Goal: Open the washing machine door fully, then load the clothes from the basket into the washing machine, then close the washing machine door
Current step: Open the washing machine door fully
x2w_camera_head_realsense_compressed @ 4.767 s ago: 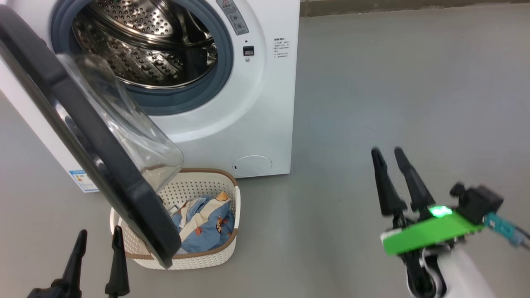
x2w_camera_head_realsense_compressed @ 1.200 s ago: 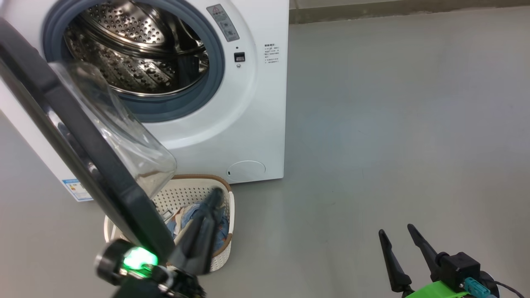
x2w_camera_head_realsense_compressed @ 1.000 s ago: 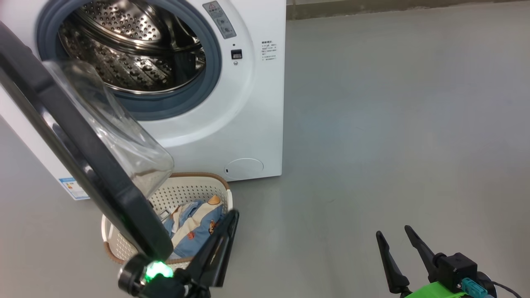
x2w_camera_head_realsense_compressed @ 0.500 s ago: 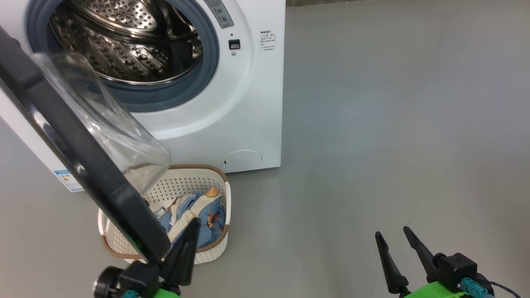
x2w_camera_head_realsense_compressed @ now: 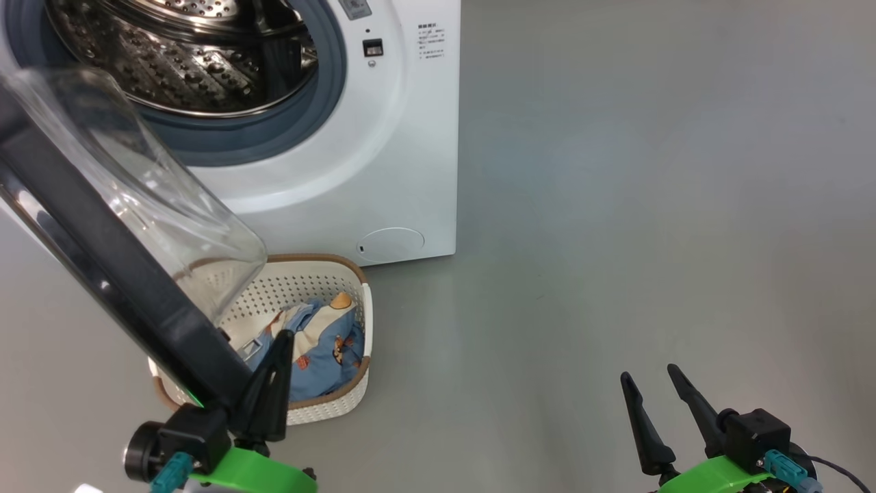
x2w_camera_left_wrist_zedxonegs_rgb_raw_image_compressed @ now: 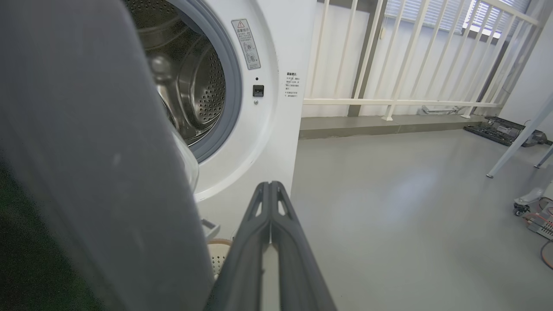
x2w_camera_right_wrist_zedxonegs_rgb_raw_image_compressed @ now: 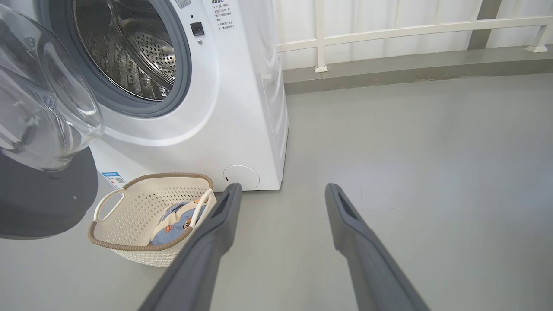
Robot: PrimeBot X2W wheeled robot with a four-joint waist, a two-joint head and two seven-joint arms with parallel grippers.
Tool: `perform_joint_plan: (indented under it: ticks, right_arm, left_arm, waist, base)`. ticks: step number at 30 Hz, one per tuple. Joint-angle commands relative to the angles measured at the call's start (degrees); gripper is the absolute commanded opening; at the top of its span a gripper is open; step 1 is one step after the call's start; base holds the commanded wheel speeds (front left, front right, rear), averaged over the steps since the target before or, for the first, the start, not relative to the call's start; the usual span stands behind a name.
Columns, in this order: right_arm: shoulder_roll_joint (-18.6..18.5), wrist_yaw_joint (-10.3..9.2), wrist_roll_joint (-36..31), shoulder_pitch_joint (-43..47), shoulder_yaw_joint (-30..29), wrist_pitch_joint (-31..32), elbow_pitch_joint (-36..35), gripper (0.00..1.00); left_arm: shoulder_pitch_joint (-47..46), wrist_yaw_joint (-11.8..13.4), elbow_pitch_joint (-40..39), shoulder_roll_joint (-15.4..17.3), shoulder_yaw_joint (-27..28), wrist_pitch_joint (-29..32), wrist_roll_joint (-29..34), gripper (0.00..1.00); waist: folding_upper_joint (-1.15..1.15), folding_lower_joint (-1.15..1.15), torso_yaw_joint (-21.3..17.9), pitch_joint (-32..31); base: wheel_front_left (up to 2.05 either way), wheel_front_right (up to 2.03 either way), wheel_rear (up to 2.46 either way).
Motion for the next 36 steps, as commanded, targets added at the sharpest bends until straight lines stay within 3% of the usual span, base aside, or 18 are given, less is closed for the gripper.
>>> perform_joint_plan:
  ticks: [1, 20, 36]
  right_arm:
    - [-0.2, 0.17, 0.5, -2.2, 1.5, -0.7, -1.1, 1.0]
    - [-0.2, 0.17, 1.9, -1.7, 2.4, -0.7, 0.0, 1.0]
    - [-0.2, 0.17, 2.8, -0.9, 2.6, -0.7, 0.5, 1.0]
  left_arm:
    - [-2.1, 0.2, -0.9, 0.4, 2.4, -0.3, -0.4, 0.0]
    - [3.0, 0.4, -1.5, 0.2, 7.6, -0.3, -0.9, 0.0]
    - [9.7, 4.6, -6.1, 0.2, 13.5, -0.3, -3.1, 0.0]
  waist:
    - [0.0, 0.0, 0.3, 0.0]
    - [0.0, 0.0, 5.7, -1.3]
    - [0.0, 0.0, 12.7, -2.9]
  base:
    - [0.0, 0.0, 0.0]
    - [0.0, 0.0, 0.0]
    - [0.0, 0.0, 0.0]
